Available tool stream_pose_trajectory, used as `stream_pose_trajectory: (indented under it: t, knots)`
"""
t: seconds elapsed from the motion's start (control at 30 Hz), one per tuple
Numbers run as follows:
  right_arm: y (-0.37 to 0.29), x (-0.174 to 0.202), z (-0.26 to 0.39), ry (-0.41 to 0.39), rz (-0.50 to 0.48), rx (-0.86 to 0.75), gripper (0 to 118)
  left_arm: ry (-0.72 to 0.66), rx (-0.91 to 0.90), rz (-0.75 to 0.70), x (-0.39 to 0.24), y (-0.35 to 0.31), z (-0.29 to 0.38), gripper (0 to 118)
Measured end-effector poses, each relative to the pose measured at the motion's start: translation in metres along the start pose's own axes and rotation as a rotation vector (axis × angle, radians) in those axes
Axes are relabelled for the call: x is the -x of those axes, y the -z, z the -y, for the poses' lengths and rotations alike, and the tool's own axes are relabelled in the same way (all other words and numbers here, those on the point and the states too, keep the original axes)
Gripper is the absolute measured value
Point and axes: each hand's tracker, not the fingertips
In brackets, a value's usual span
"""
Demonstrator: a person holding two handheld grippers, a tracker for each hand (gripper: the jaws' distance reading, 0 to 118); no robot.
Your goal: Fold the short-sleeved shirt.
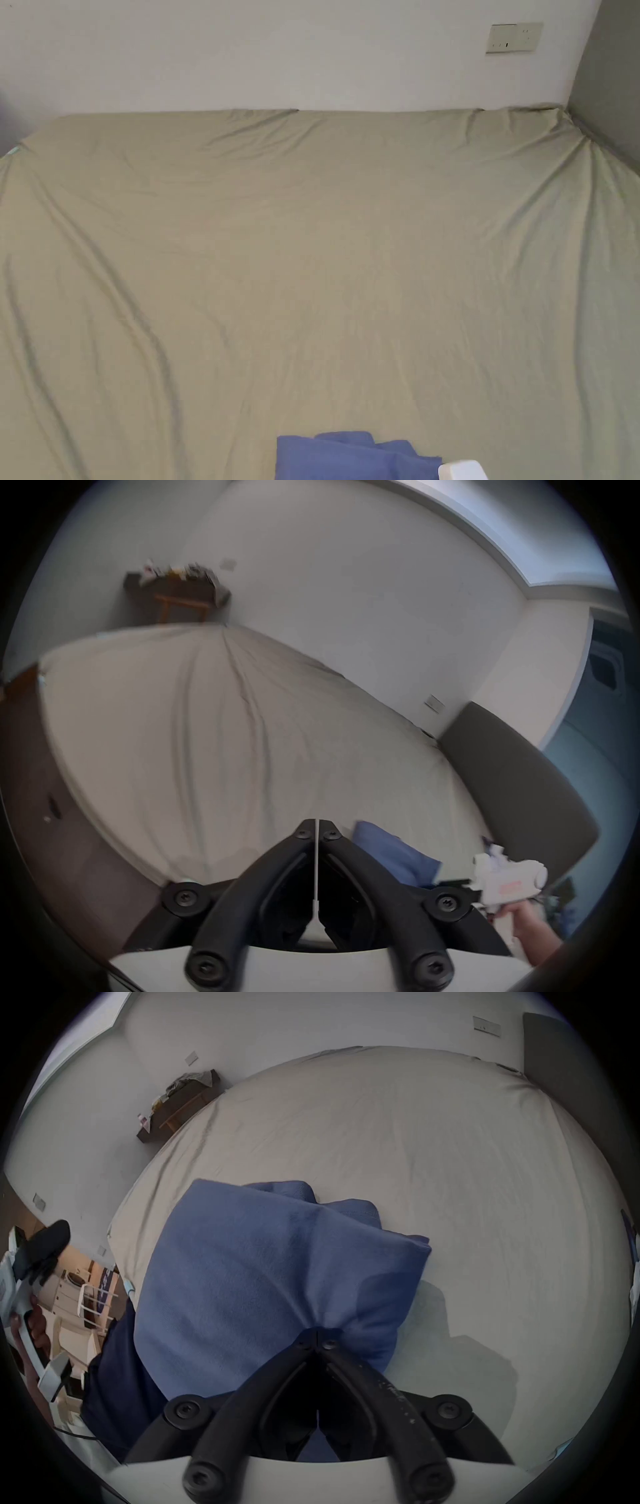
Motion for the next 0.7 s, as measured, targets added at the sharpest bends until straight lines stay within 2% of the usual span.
stream_pose_trajectory:
  t: [0.03, 0.07, 0.1, 0.13, 0.17, 0.23, 0.3, 0.4, 0.47, 0.5, 0.57, 0.63, 0.7]
  knots:
    - [0.001, -0.001, -0.002, 0.005, -0.003, 0.006, 0, -0.027, 0.092, 0.074, 0.006, 0.016, -0.006, 3]
    - [0.0, 0.0, -0.002, -0.001, -0.003, 0.011, 0, -0.061, 0.185, 0.172, 0.012, 0.036, -0.012, 10]
    - [0.002, 0.0, -0.002, -0.01, -0.003, 0.013, 0, -0.097, 0.295, 0.25, 0.016, 0.058, -0.017, 25]
    - [0.003, 0.0, -0.002, -0.014, -0.002, 0.015, 0, -0.125, 0.414, 0.32, 0.018, 0.082, -0.018, 54]
    - [0.003, 0.001, -0.002, -0.018, -0.001, 0.014, 0, -0.128, 0.52, 0.378, 0.018, 0.106, -0.017, 76]
    - [0.003, 0.001, 0.0, -0.039, -0.002, 0.008, 0, -0.107, 0.665, 0.39, 0.014, 0.144, -0.009, 111]
    - [0.003, -0.002, 0.002, -0.028, -0.009, -0.001, 0, -0.116, 0.725, 0.379, 0.012, 0.175, 0.001, 111]
    - [0.003, -0.006, 0.005, -0.014, -0.025, -0.014, 0, -0.194, 0.81, 0.36, 0.017, 0.211, 0.015, 100]
    - [0.003, -0.007, 0.005, 0.003, -0.034, -0.019, 0, -0.334, 0.819, 0.479, 0.015, 0.213, 0.019, 84]
    - [0.003, -0.007, 0.006, 0.004, -0.036, -0.02, 0, -0.385, 0.847, 0.462, 0.011, 0.218, 0.024, 82]
    - [0.004, -0.009, 0.008, 0.011, -0.049, -0.032, 0, -0.34, 0.848, 0.431, 0.006, 0.222, 0.035, 68]
    - [0.004, -0.013, 0.011, 0.046, -0.073, -0.051, 0, -0.243, 0.843, 0.384, -0.003, 0.22, 0.036, 35]
    - [0.003, -0.019, 0.018, 0.077, -0.106, -0.093, 0, -0.296, 0.843, 0.395, 0.002, 0.22, 0.036, 32]
